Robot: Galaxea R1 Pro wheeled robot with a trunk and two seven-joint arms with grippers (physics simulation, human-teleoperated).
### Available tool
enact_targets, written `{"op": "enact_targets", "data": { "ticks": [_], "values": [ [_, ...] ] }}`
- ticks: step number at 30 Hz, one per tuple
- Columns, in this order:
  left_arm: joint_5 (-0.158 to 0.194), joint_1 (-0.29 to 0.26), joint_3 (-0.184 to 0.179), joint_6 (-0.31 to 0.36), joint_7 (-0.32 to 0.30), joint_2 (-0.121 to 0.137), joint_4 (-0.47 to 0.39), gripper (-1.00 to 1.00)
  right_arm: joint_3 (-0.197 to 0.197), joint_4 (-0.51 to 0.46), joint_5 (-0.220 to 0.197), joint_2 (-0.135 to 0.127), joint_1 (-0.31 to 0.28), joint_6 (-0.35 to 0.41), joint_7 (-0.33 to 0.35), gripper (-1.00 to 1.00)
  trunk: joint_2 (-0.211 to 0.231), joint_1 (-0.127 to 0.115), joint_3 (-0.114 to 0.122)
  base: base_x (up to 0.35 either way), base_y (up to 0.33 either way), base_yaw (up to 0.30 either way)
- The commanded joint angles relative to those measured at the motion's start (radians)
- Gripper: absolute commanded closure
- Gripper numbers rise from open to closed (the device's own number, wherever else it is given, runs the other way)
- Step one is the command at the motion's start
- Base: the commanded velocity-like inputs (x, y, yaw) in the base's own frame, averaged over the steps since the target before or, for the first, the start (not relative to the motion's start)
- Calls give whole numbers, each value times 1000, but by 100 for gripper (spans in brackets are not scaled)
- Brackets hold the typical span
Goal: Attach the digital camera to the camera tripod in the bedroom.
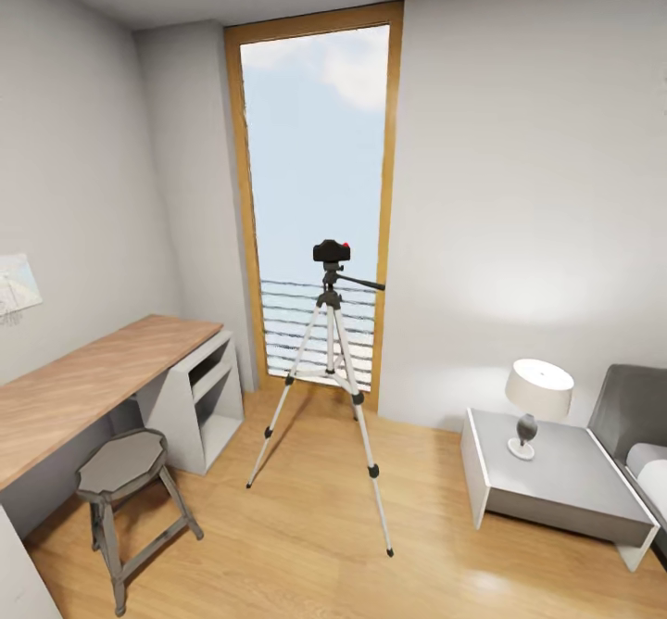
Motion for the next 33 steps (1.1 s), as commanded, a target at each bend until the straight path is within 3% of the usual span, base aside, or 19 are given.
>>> {"op": "enact_targets", "data": {
  "ticks": [1,23,33],
  "values": [
    [7,0,-8,-1,4,0,-1,-100,7,3,-10,0,-1,-6,5,-100,-1,0,1,0,0,0],
    [7,0,-9,-1,4,0,-1,-100,8,3,-10,-1,-1,-6,5,-100,-1,0,36,0,0,0],
    [7,0,-9,-1,4,0,-1,-100,8,3,-10,-1,-1,1,6,-100,-1,0,40,0,0,0]
  ]
}}
